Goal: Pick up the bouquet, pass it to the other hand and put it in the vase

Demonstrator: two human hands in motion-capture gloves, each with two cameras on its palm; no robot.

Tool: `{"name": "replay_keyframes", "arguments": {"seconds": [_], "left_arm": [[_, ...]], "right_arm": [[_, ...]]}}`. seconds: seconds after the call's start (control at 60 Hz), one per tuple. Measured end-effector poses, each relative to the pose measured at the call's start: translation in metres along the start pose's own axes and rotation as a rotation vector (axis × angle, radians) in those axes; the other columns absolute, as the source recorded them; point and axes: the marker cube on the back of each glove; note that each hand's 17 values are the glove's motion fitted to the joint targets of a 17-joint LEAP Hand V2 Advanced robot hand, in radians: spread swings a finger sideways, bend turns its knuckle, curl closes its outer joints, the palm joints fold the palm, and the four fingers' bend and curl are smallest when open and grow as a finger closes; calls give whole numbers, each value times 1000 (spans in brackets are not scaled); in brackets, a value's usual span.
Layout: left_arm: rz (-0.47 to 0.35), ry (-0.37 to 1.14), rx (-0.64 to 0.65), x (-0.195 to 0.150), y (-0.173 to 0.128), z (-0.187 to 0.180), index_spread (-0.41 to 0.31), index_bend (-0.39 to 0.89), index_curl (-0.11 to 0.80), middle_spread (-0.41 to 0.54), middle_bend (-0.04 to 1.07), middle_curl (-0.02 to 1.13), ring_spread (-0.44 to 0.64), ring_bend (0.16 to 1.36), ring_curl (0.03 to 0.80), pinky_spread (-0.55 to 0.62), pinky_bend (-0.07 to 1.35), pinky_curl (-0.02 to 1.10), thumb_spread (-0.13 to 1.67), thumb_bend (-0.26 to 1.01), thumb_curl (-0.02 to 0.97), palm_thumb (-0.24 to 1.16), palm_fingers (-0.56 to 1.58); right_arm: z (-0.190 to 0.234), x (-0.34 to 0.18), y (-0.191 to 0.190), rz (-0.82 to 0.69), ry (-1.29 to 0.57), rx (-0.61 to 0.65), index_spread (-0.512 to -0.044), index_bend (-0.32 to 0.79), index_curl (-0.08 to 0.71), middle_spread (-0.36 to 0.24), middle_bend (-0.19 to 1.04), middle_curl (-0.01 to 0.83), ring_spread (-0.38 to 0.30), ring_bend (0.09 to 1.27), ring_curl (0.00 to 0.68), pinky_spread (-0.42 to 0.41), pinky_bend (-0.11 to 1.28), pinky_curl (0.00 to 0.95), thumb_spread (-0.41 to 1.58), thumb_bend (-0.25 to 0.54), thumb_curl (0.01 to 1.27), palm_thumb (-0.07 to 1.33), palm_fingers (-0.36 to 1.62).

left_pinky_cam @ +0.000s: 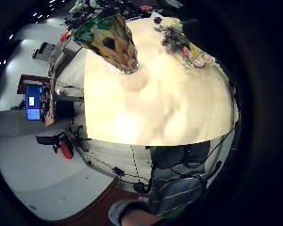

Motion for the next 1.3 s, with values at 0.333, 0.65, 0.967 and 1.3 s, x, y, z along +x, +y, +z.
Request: {"name": "replay_keyframes", "arguments": {"seconds": [0.333,0.65,0.967,1.3], "left_arm": [[2,19,-7,6,1,-1,-64,158,325,67,183,367,176,429,301,187,257,368,1028,-24,287,65,417],[16,228,91,22,-3,-15,-74,171,349,49,160,361,153,397,296,164,224,365,1042,-22,285,73,474],[-8,803,178,64,-44,-42,-22,145,365,141,157,325,220,406,303,188,251,379,1050,-13,306,191,381],[46,1160,330,144,-70,-71,51,95,300,175,200,331,228,495,321,194,357,397,947,-29,330,280,312]], "right_arm": [[-23,-4,-21,121,-274,225,-206,622,569,-149,848,621,-187,977,595,-230,722,533,976,60,432,1012,1462],[-43,-5,-3,259,-602,-33,-193,706,598,-139,912,642,-181,1038,618,-217,782,573,908,11,559,1072,1405],[-116,-85,-8,2,-1406,-57,-189,731,597,-137,932,646,-179,1061,616,-205,790,585,886,-10,661,1085,1395],[-159,-152,34,90,-1472,-58,-180,749,594,-137,936,646,-177,1069,610,-204,791,589,871,-11,744,1072,1391]]}}
